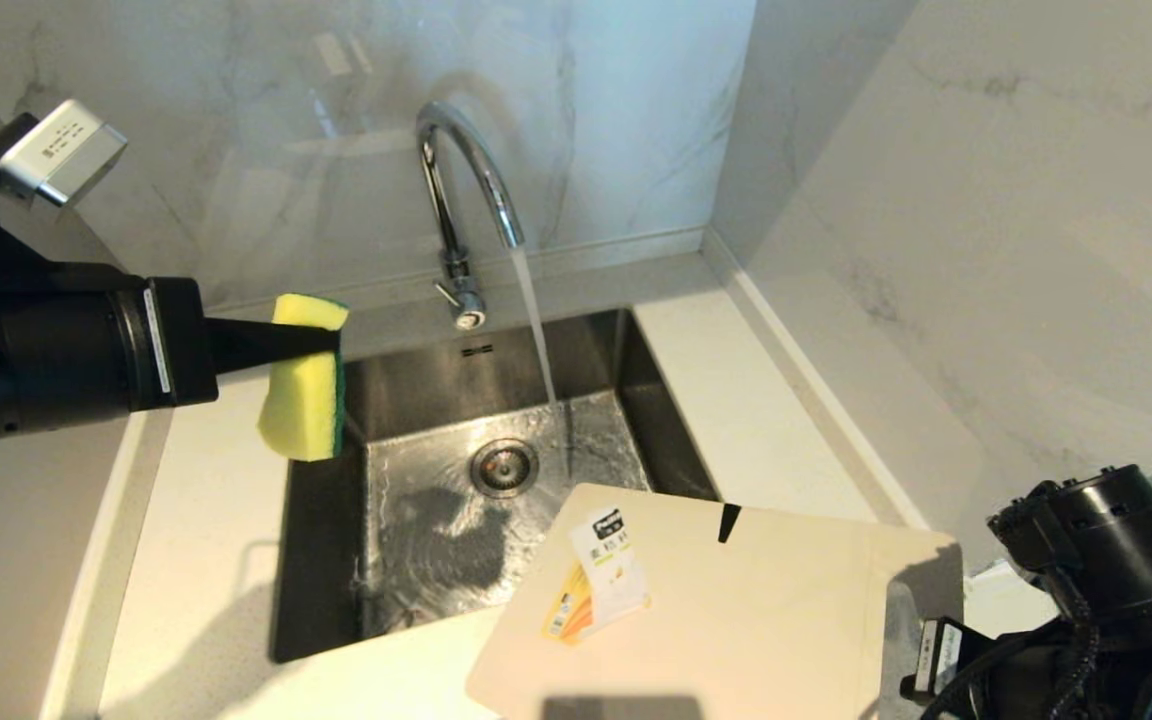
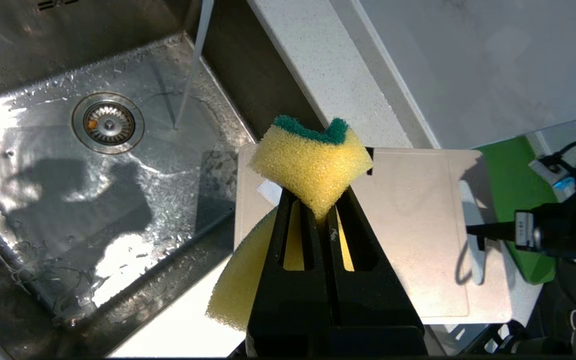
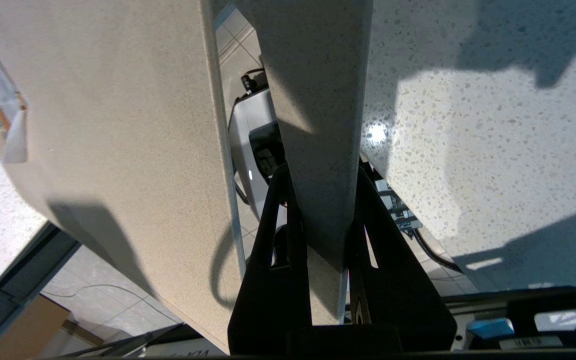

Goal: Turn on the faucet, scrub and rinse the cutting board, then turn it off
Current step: Put down the cutting board

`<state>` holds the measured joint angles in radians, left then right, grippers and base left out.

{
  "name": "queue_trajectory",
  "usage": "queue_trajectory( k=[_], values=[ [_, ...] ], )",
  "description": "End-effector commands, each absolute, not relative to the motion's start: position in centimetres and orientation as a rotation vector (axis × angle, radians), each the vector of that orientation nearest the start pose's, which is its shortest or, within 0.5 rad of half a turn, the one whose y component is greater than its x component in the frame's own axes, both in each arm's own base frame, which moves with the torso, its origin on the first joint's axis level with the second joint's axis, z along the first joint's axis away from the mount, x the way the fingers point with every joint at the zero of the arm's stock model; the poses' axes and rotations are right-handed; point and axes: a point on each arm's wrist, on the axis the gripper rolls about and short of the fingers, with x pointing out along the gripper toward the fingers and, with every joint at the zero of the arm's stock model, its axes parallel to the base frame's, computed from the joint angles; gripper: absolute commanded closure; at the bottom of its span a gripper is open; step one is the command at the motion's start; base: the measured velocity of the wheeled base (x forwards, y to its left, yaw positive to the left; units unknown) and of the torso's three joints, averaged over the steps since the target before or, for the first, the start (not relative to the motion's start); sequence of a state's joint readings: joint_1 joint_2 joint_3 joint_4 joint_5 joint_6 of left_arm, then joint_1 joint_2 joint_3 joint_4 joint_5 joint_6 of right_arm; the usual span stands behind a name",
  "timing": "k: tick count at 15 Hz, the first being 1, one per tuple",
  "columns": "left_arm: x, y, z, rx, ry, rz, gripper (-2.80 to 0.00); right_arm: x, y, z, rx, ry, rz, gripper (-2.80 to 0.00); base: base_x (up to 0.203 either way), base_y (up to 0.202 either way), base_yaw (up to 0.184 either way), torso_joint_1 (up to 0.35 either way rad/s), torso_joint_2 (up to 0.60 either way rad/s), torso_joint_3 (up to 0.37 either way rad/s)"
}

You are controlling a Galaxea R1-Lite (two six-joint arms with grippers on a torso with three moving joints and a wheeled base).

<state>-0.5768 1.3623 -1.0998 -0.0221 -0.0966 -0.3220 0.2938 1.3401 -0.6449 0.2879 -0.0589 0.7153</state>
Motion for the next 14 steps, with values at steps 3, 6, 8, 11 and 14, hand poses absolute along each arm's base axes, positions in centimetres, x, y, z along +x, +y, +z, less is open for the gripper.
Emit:
queue_trajectory(
  k=[3,6,8,11,14],
  values=[
    [18.0,-12.0,29.9,-0.248,0.352,-0.622,0.0,18.4,5.3,11.9,0.473,1.028,-0.167,0.0,0.0,0.0,0.0,0.0,0.0,0.0],
    [17.8,-11.8,29.6,-0.242,0.362,-0.62,0.0,19.5,4.8,10.1,0.487,1.029,-0.209,0.0,0.0,0.0,0.0,0.0,0.0,0.0],
    [17.5,-11.6,29.3,-0.239,0.367,-0.619,0.0,20.0,4.8,9.3,0.483,1.036,-0.221,0.0,0.0,0.0,0.0,0.0,0.0,0.0],
    [17.1,-11.4,29.0,-0.237,0.375,-0.618,0.0,20.5,4.9,8.8,0.496,1.043,-0.222,0.0,0.0,0.0,0.0,0.0,0.0,0.0],
    [17.1,-11.4,28.8,-0.236,0.379,-0.618,0.0,21.0,5.1,8.6,0.541,1.019,-0.247,0.0,0.0,0.0,0.0,0.0,0.0,0.0]
  ],
)
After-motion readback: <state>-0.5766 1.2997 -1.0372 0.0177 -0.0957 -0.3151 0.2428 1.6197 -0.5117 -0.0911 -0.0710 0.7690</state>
